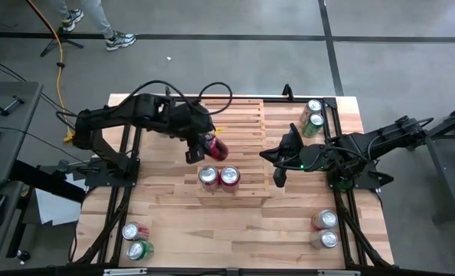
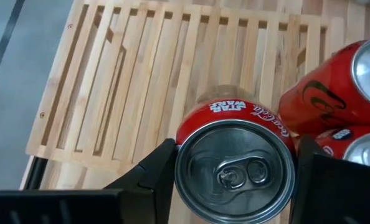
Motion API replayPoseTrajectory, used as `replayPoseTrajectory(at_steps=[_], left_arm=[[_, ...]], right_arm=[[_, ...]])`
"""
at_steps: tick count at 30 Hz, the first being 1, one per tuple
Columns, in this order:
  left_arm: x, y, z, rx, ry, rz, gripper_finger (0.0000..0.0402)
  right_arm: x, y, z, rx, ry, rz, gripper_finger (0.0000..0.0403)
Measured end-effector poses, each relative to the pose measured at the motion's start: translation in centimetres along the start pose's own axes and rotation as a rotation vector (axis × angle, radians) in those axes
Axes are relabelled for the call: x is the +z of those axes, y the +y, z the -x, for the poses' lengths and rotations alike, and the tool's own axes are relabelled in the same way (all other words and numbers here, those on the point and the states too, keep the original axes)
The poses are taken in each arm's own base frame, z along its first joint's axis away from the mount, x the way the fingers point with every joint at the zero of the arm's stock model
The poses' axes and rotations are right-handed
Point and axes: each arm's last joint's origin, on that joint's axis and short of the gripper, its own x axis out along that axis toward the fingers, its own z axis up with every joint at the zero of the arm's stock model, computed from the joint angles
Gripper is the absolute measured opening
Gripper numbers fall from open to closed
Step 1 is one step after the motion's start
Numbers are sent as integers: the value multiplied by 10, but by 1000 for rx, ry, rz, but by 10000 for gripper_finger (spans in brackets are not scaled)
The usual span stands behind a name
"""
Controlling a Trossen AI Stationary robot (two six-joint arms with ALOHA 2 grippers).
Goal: Place canned beverage on shelf
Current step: Put the top red soda can on the shelf aligned with the other red soda cans
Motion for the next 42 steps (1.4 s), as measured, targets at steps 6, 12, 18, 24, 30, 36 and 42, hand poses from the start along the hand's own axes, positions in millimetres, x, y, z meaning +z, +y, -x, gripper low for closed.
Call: replayPoseTrajectory(at_steps=[6, 12, 18, 24, 30, 36, 42], left_arm=[[3, -4, -17, 5, 55, -87, 146], [5, -8, -36, 10, 125, -115, 160], [7, -10, -40, 7, 122, -134, 174], [8, -9, -35, 6, 85, -114, 205], [14, -6, -20, 1, 19, -90, 250], [20, -1, 5, -4, -55, -90, 281], [12, 4, 30, -52, -18, -283, 278]], right_arm=[[1, 0, 0, -2, -7, -7, 0], [0, 0, 0, -5, -3, -19, 0], [0, 0, 0, -8, -5, -20, 0], [0, -1, 0, -20, -12, -18, 0], [0, -1, 0, -26, -15, -19, 0], [0, -1, 0, -26, -16, -19, 0], [1, -1, 0, -26, -16, -22, 0]])
